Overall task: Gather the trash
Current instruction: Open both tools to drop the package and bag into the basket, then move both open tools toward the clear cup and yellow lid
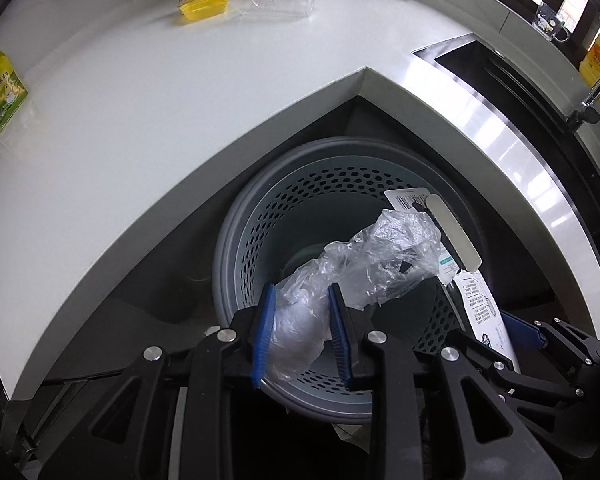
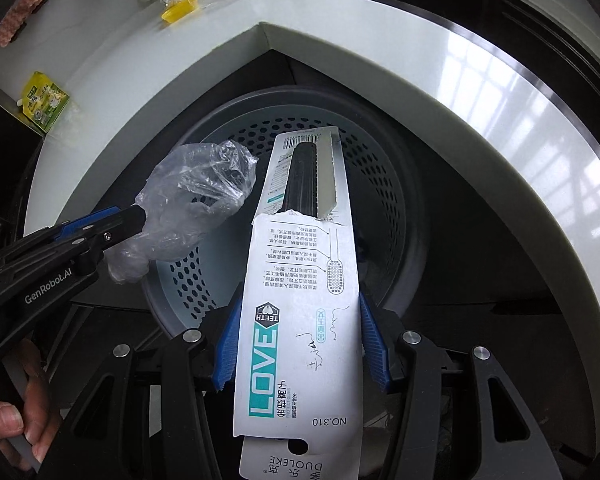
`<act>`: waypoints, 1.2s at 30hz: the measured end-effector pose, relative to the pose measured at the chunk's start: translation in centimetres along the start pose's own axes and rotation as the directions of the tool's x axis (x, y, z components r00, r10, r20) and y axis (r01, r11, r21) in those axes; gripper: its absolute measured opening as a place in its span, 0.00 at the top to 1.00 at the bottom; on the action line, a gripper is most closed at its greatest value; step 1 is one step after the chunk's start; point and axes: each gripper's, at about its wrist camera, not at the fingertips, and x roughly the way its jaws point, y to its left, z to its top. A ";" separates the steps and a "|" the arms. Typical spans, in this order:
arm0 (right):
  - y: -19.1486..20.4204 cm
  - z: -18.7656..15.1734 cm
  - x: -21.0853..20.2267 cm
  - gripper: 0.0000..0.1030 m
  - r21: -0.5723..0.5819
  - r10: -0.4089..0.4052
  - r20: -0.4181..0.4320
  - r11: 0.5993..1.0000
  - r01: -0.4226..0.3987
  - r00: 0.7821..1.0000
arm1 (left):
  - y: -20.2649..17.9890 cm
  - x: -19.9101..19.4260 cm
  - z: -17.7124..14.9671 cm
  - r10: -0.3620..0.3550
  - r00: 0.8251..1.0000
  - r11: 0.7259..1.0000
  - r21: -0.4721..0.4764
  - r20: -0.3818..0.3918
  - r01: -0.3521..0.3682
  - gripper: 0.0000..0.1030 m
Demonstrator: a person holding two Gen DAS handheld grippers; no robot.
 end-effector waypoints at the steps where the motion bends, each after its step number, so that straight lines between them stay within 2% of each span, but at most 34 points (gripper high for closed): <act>1: 0.0 0.2 0.0 0.51 -0.003 0.002 0.002 1.000 -0.002 1.000 | 0.0 0.0 0.0 0.007 1.000 1.000 -0.001 0.001 -0.007 0.68; 3: 0.0 0.4 0.0 0.45 -0.005 -0.004 0.011 1.000 0.004 1.000 | 0.3 -0.3 -0.1 0.021 1.000 1.000 -0.008 0.006 -0.021 0.54; 4: 0.0 0.4 -0.1 0.39 -0.004 -0.011 0.019 1.000 0.012 1.000 | 0.5 -0.5 -0.1 0.026 1.000 1.000 -0.013 0.013 -0.026 0.42; 5: -0.1 0.4 -0.3 0.38 -0.003 -0.011 0.028 1.000 0.011 1.000 | 0.7 -0.7 -0.2 0.033 0.999 0.999 -0.020 0.023 -0.033 0.37; 21: -0.9 -1.0 -2.4 0.38 0.027 0.015 0.043 1.000 -0.016 0.999 | 2.3 -4.2 -0.3 0.060 0.997 0.998 -0.029 0.051 -0.059 0.33; 28: 0.2 0.1 -4.8 0.38 0.006 0.031 0.108 0.999 -0.031 0.994 | 2.7 -7.3 1.0 0.060 0.991 0.998 -0.021 0.122 -0.058 0.30; 36: 1.1 2.4 -7.8 0.38 0.005 0.038 0.195 0.999 -0.039 0.980 | 4.0 -10.5 3.2 0.069 0.975 0.998 -0.029 0.212 -0.064 0.24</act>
